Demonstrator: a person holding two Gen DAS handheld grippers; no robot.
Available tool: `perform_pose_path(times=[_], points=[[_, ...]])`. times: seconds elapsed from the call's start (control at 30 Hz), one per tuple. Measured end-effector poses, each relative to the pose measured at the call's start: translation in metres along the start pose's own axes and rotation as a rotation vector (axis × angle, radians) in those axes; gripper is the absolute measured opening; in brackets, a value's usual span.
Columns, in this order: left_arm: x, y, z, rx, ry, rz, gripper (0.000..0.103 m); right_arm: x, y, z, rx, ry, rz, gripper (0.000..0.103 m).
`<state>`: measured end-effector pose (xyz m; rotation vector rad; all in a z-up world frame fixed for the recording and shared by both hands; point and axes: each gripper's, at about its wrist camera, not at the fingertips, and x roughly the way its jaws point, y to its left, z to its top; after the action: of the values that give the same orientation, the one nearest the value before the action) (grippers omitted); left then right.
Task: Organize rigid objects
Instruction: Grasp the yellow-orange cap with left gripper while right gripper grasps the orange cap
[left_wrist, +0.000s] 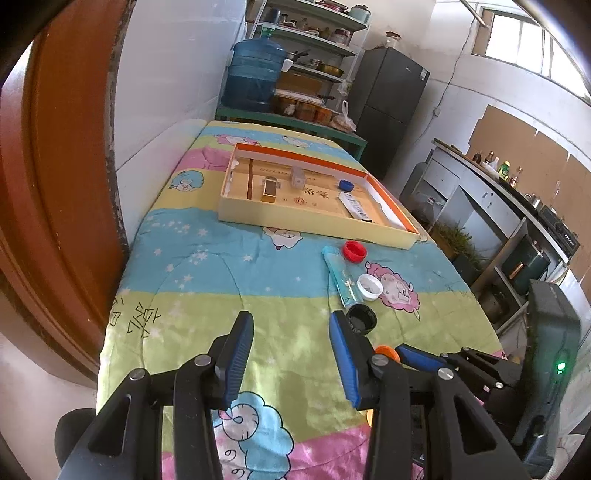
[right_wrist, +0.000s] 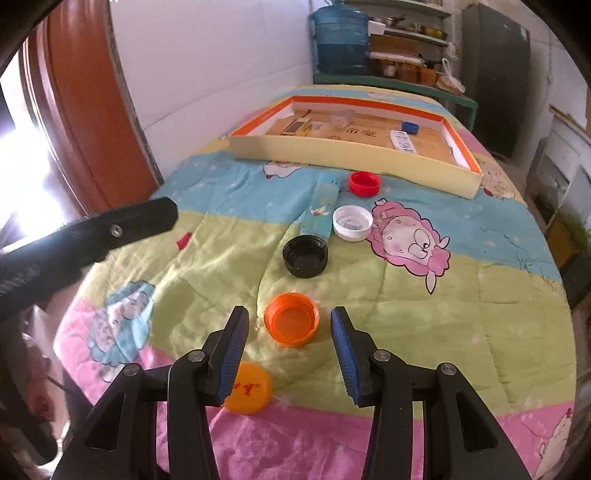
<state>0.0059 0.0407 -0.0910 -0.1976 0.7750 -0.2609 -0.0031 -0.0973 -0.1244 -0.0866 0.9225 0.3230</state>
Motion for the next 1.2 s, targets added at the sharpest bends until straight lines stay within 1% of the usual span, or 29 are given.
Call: perform_pose_path(times=[0.03,0.07,0.1,0.13,0.23,0.27,0.37,0.43,0.53,0.6,0.67,0.73,0.77,0.8,0.83,0.87,0.93,1.03,1.1,1.2], points=[[0.000,-0.001,-0.001,0.003,0.001,-0.002,0.043,0.000,0.000,0.000,-0.002,0.000,-0.002,0.047],[-0.001,-0.003,-0.002,0.010,0.004,-0.007,0.043,0.000,-0.001,-0.001,0.001,-0.001,0.000,0.043],[-0.001,-0.004,-0.004,0.018,0.006,-0.017,0.043,-0.001,-0.003,-0.001,0.009,-0.003,0.005,0.032],[0.000,-0.005,-0.005,0.025,0.009,-0.024,0.043,-0.003,-0.006,0.000,0.019,-0.007,0.009,0.030],[0.000,-0.013,-0.013,0.062,0.027,-0.070,0.043,-0.015,-0.017,0.001,0.050,-0.044,0.006,0.030],[0.000,-0.019,-0.017,0.082,0.034,-0.098,0.043,-0.020,-0.023,0.002,0.063,-0.064,-0.001,0.030],[0.003,-0.036,-0.030,0.133,0.060,-0.163,0.043,-0.033,-0.043,0.006,0.112,-0.111,-0.048,0.030],[0.003,-0.051,-0.040,0.186,0.064,-0.176,0.043,-0.036,-0.054,0.006,0.139,-0.121,-0.061,0.030],[0.005,-0.070,-0.056,0.268,0.065,-0.161,0.043,-0.040,-0.062,0.004,0.158,-0.125,-0.074,0.030],[0.007,-0.076,-0.063,0.291,0.066,-0.151,0.043,-0.041,-0.063,0.002,0.162,-0.123,-0.072,0.030],[0.015,-0.082,-0.070,0.322,0.087,-0.113,0.043,-0.040,-0.064,0.001,0.168,-0.122,-0.065,0.030],[0.021,-0.083,-0.073,0.333,0.107,-0.088,0.042,-0.041,-0.063,-0.001,0.171,-0.119,-0.062,0.030],[0.019,-0.082,-0.075,0.332,0.092,-0.082,0.043,-0.041,-0.063,-0.002,0.172,-0.119,-0.061,0.030],[0.019,-0.082,-0.075,0.325,0.085,-0.072,0.040,-0.042,-0.063,-0.003,0.171,-0.121,-0.060,0.030],[0.019,-0.082,-0.075,0.321,0.088,-0.063,0.033,-0.043,-0.063,-0.003,0.171,-0.123,-0.059,0.031],[0.020,-0.082,-0.075,0.324,0.093,-0.053,0.031,-0.042,-0.063,-0.003,0.171,-0.126,-0.059,0.031],[0.019,-0.082,-0.076,0.329,0.085,-0.042,0.031,-0.043,-0.063,-0.005,0.176,-0.130,-0.052,0.031],[0.017,-0.081,-0.075,0.315,0.078,-0.048,0.030,-0.038,-0.064,-0.003,0.185,-0.119,-0.037,0.031],[0.012,-0.076,-0.073,0.284,0.064,-0.055,0.030,-0.033,-0.063,0.000,0.179,-0.105,-0.034,0.031],[0.006,-0.066,-0.065,0.234,0.036,-0.063,0.030,-0.032,-0.060,0.006,0.164,-0.108,-0.040,0.031]])
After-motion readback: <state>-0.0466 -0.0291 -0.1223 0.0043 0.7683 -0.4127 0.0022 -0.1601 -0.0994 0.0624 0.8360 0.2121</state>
